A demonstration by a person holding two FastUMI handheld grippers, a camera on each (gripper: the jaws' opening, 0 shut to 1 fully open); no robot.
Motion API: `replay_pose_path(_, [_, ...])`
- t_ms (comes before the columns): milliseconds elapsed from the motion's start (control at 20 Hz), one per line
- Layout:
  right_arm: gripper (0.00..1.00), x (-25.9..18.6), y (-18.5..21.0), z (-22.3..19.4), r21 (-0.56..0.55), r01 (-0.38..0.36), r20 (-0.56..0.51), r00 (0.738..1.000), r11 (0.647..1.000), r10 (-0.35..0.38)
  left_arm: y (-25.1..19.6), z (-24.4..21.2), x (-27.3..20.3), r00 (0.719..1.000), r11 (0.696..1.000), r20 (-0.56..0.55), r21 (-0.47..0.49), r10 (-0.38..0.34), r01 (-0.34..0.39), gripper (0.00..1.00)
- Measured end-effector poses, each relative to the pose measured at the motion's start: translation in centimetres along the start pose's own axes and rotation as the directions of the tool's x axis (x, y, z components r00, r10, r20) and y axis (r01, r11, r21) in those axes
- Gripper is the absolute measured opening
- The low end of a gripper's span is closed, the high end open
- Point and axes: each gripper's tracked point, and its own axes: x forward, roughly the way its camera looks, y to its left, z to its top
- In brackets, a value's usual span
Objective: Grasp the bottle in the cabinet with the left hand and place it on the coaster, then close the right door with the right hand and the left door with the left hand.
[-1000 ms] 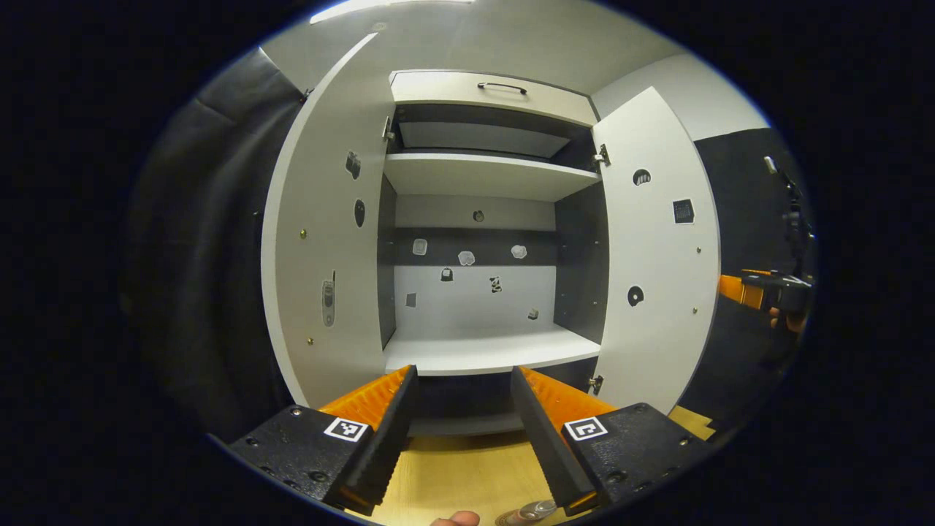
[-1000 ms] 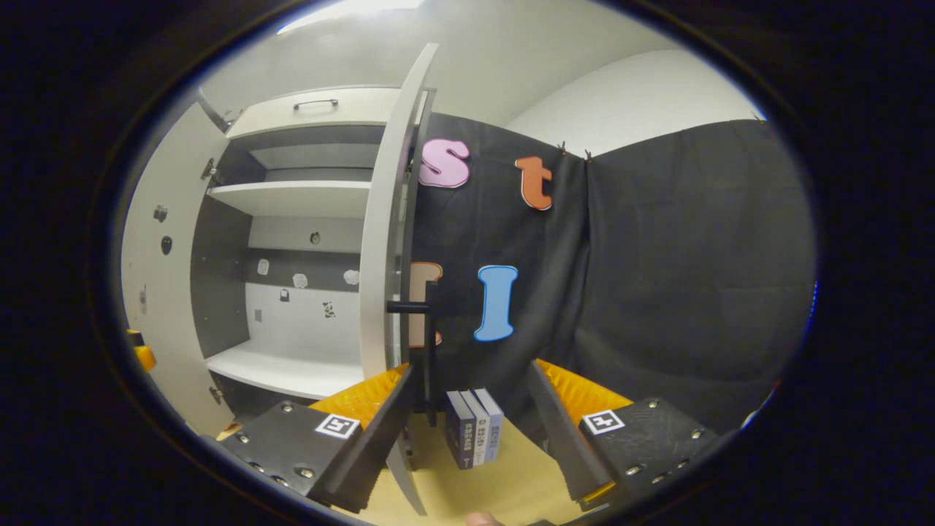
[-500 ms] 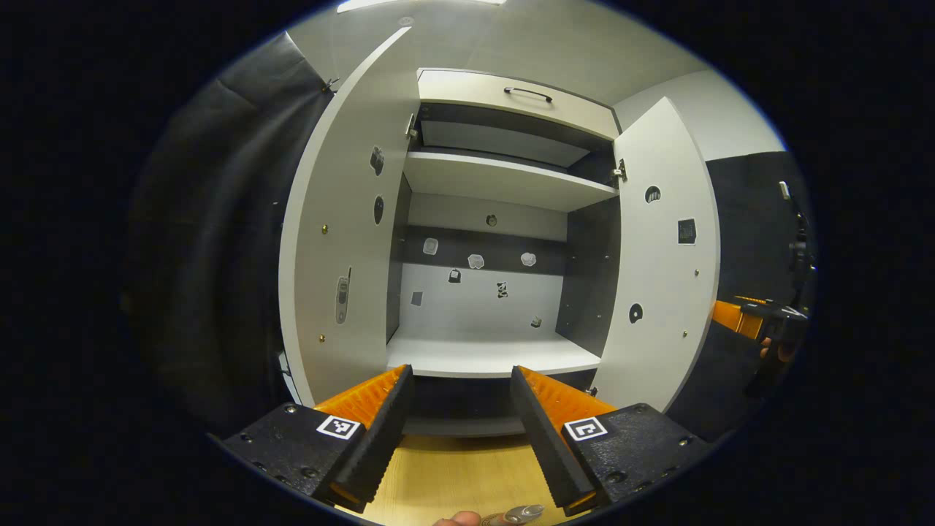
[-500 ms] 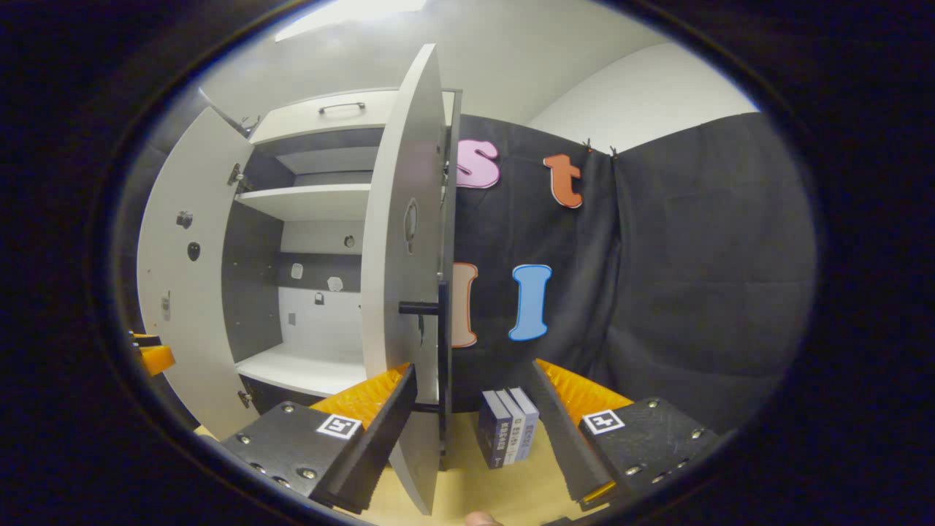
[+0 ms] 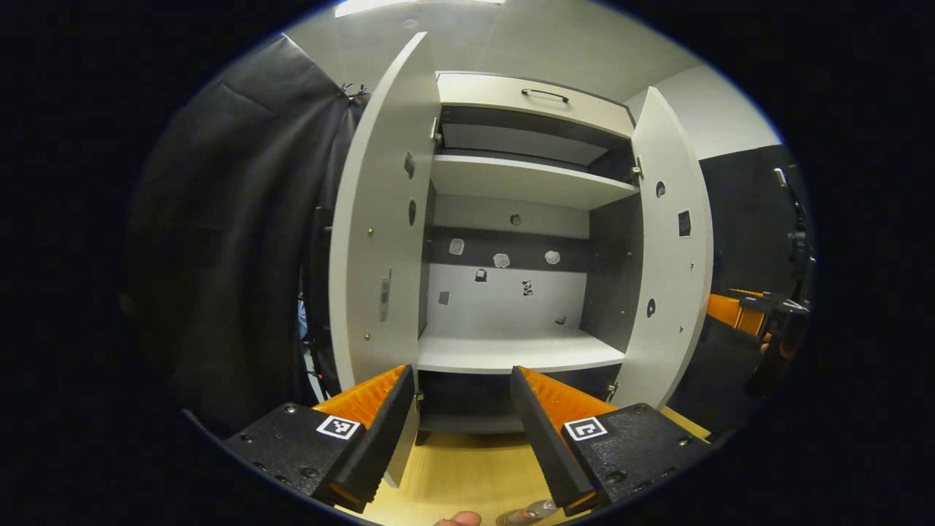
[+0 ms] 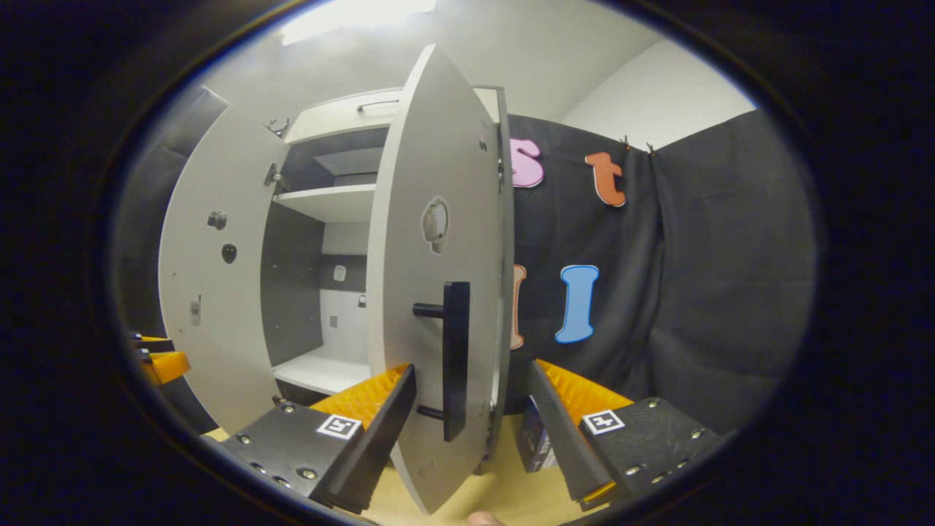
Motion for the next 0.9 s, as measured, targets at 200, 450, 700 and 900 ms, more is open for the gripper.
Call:
replay_pose_path(200, [0.94,0.8,3.3,0.3,0.002,-0.080,0.010,0.997,0.997,0.080,1.9,-0.4,-0.4,0.999,0.999,-0.006,-0.001,0.053,-0.053,0.87])
replay_pose_path(450, [0.95,0.9,8.3,0.6,0.015,-0.203,0.018,0.979,0.979,0.203,3.9,-0.9,-0.6,0.995,0.994,-0.013,-0.035,0.102,-0.103,0.86])
replay_pose_path(700, [0.95,1.2,11.1,0.2,0.018,-0.263,0.006,0.965,0.965,0.263,5.9,-1.2,-1.2,0.987,0.987,-0.014,-0.035,0.157,-0.158,0.87])
replay_pose_path(900, [0.95,1.4,11.6,-0.1,0.023,-0.273,-0.001,0.962,0.962,0.274,7.6,-1.7,-1.1,0.980,0.979,-0.032,-0.051,0.194,-0.196,0.87])
